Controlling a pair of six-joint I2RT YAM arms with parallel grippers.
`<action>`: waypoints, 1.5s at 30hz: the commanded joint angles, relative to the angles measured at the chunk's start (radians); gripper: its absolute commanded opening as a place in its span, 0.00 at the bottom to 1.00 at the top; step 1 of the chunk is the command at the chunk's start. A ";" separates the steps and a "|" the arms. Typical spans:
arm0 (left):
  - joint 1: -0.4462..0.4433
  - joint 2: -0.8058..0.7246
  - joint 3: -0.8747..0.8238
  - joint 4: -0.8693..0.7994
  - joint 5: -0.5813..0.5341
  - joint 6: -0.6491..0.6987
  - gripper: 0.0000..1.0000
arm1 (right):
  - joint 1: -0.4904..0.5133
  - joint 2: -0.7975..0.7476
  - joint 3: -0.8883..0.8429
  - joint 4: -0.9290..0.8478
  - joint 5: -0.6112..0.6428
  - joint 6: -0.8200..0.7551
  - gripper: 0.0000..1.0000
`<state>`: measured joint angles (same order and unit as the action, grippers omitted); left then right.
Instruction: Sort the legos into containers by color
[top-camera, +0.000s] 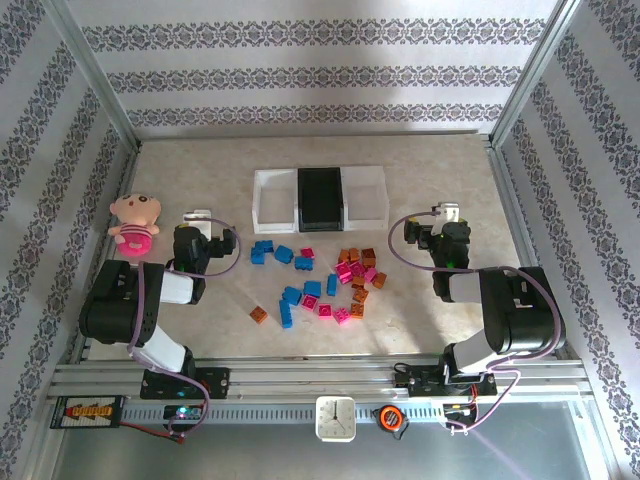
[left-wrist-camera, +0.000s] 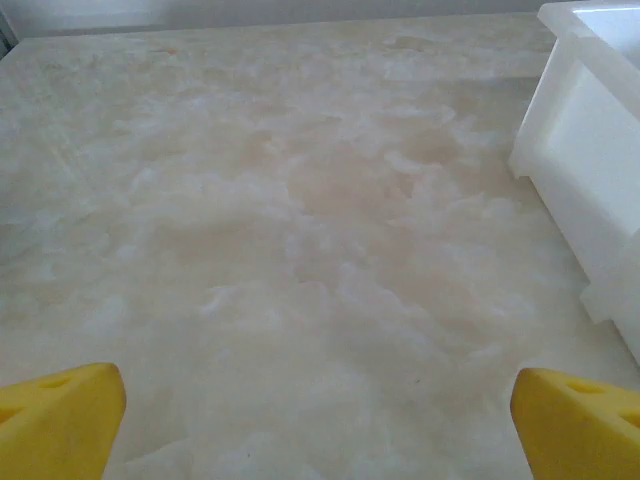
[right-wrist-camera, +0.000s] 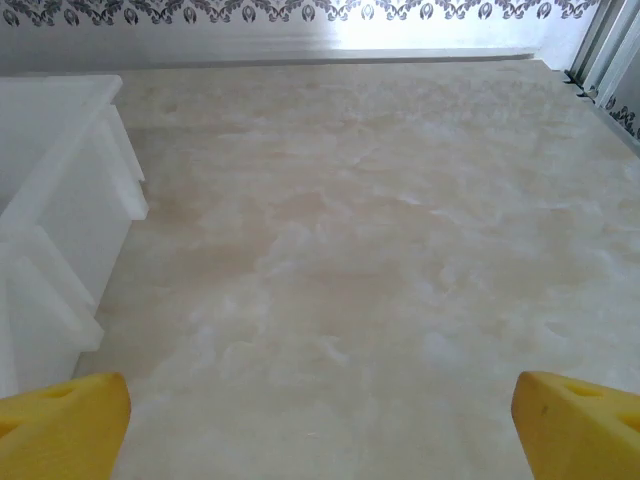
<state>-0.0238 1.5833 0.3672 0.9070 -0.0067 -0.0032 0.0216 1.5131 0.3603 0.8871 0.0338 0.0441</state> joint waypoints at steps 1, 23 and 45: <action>0.018 0.011 0.017 0.051 0.011 0.017 0.99 | -0.009 0.009 0.022 0.036 -0.023 -0.020 0.98; 0.018 0.011 0.017 0.052 -0.011 0.005 0.99 | -0.009 0.008 0.022 0.036 -0.023 -0.018 0.98; -0.023 -0.296 0.053 -0.271 -0.193 -0.064 0.99 | -0.015 -0.191 0.140 -0.401 0.066 0.102 0.98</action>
<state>-0.0357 1.3567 0.3729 0.7914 -0.1413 -0.0147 0.0025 1.3659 0.4664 0.6373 0.0360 0.0792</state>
